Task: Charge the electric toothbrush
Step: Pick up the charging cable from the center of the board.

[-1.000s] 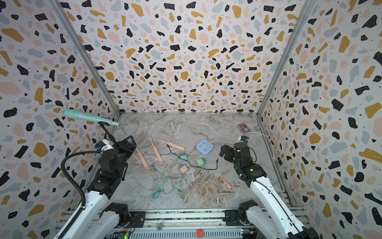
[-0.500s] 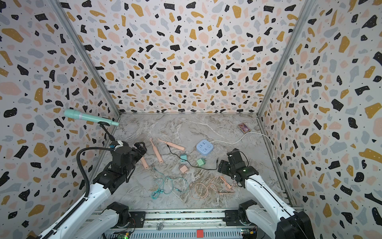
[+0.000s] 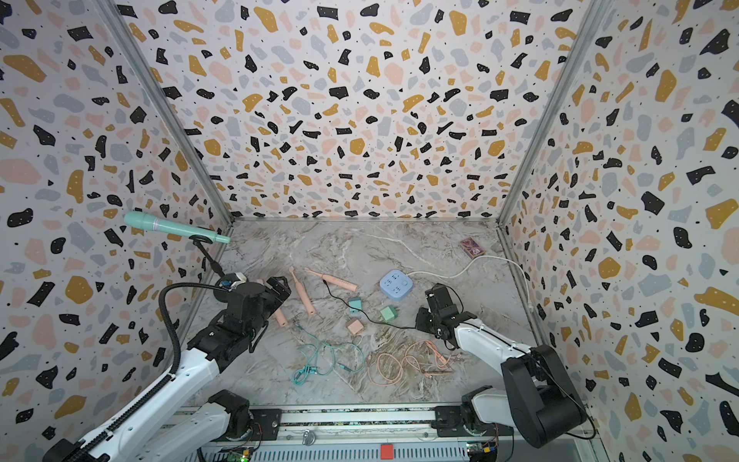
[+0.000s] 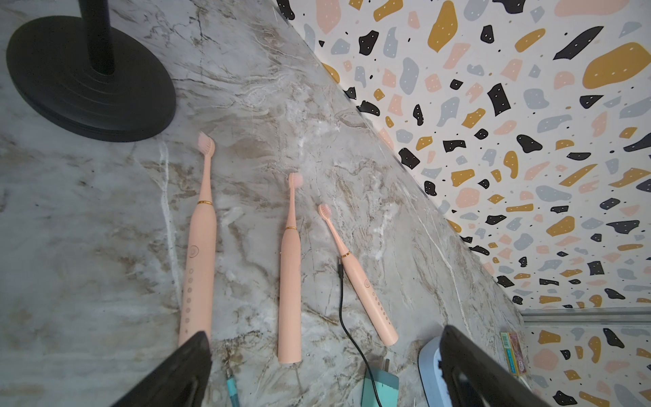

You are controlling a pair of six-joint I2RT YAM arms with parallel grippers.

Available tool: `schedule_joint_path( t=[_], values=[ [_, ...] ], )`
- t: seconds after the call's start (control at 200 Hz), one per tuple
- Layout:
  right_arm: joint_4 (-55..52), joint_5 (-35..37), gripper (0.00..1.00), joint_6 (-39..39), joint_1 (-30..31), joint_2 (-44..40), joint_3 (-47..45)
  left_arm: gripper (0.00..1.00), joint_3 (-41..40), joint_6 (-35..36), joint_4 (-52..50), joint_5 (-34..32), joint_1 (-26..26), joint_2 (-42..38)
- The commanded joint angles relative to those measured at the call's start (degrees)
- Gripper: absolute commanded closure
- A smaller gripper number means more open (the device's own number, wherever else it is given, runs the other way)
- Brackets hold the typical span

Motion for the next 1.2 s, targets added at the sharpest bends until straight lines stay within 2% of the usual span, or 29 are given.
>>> schedule_joint_path(
  t=[0.0, 0.511, 0.581, 0.706, 0.826, 0.866, 1.051, 1.197],
  values=[
    [4.2, 2.3, 0.67, -0.7, 0.8, 0.4, 0.9, 0.01, 1.3, -0.7, 0.0, -0.9, -0.5, -0.2],
    [9.0, 9.5, 0.8, 0.1, 1.0, 10.0, 3.0, 0.01, 2.2, -0.7, -0.9, -1.7, -1.3, 0.6],
    [8.8, 9.5, 0.86, 0.1, 1.0, 11.4, 3.6, 0.01, 2.2, -0.7, -0.8, -1.6, -1.3, 0.6],
    [9.3, 9.8, 0.89, 0.7, 1.1, 12.3, 3.3, 0.01, 2.5, -0.6, -0.7, -1.4, -1.3, 1.1],
    [9.1, 10.4, 0.96, 0.6, 1.1, 12.4, 3.3, 0.01, 2.6, -0.6, -0.6, -1.2, -1.3, 1.5],
    [8.8, 10.7, 1.0, 0.4, 1.0, 12.1, 3.3, 0.01, 2.7, -0.7, -0.5, -1.0, -1.3, 1.6],
    [6.8, 10.5, 1.0, -2.1, 3.2, 7.3, 3.8, 0.0, 2.7, -1.6, 0.7, 1.4, -1.7, 2.0],
    [6.1, 9.3, 1.0, -6.6, 9.8, -1.1, 4.8, 0.01, 3.4, -5.0, 3.2, 4.3, -4.1, 2.6]
  ],
)
